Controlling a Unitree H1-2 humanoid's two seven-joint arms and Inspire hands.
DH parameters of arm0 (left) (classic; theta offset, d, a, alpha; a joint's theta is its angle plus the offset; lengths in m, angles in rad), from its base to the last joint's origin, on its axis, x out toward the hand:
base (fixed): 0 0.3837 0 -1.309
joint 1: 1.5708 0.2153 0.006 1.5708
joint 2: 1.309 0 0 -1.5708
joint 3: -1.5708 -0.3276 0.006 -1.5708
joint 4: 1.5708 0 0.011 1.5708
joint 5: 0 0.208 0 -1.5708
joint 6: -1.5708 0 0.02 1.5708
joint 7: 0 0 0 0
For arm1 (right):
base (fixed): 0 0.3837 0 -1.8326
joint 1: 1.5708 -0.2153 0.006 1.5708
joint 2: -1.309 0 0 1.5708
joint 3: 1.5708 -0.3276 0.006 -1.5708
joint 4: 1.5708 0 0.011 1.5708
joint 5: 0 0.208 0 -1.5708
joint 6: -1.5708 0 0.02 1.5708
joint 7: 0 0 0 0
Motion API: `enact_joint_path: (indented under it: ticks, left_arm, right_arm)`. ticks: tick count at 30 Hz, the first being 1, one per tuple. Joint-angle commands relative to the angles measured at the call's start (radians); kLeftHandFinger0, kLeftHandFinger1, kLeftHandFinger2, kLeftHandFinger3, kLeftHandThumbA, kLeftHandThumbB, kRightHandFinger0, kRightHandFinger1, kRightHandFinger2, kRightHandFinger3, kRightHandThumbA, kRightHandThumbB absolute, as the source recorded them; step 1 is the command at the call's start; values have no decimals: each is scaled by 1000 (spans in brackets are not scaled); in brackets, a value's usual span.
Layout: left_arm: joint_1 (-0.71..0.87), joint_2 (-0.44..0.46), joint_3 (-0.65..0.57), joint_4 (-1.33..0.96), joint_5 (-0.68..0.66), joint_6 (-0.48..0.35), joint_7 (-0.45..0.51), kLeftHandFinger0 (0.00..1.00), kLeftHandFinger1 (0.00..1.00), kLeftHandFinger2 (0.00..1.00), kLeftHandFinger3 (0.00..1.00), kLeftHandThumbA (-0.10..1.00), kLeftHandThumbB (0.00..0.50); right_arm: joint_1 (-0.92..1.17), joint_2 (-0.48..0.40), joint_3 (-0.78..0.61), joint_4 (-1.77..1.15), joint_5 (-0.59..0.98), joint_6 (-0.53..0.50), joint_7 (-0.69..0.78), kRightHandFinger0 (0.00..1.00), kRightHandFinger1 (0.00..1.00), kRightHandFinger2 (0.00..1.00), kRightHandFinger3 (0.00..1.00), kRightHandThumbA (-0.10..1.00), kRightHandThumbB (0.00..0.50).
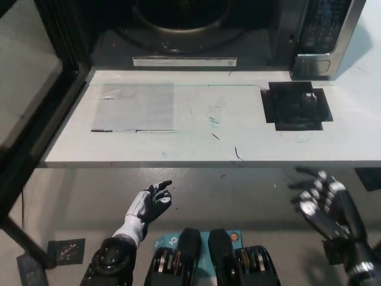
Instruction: A microwave is kept infront of the robot with its door slightly ajar. The robot uses its right hand to push the door towards the left to open it.
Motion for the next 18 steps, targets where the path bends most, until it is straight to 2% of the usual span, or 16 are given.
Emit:
enact_joint_path:
  ticks: [1,3,4,8,10,13,15,18]
  left_arm:
    - [-36,-2,3,-1,-6,-26,-6,984,957,958,773,247,337]
    - [-43,-1,7,4,-9,-28,-8,988,963,961,770,249,336]
    - [-43,2,0,5,0,-29,-7,1000,1000,992,802,268,315]
    - [-43,1,-5,2,8,-27,-1,1000,1000,1000,824,261,299]
    - [-47,2,-6,6,9,-29,0,1000,1000,1000,840,277,304]
    - [-40,1,-3,-14,0,-19,-9,995,989,1000,835,264,313]
    - [-53,0,4,-6,-6,-21,-9,996,981,995,828,252,300]
    - [-51,0,1,-10,0,-25,-3,1000,1000,1000,832,282,315]
  right_arm:
    - [33,12,-47,39,31,-100,-26,360,427,531,691,93,144]
    - [36,23,-63,63,26,-121,-34,377,436,536,691,84,143]
    - [51,46,-81,99,27,-162,-58,353,419,527,707,88,155]
    - [63,83,-110,168,11,-239,-95,323,392,492,700,112,168]
    - [59,98,-124,202,10,-261,-110,300,375,470,686,118,184]
    - [59,114,-133,246,-8,-290,-131,291,355,441,678,135,177]
    - [39,115,-136,275,-11,-321,-135,284,342,421,664,145,180]
    - [36,118,-137,297,-7,-349,-140,286,340,421,663,178,191]
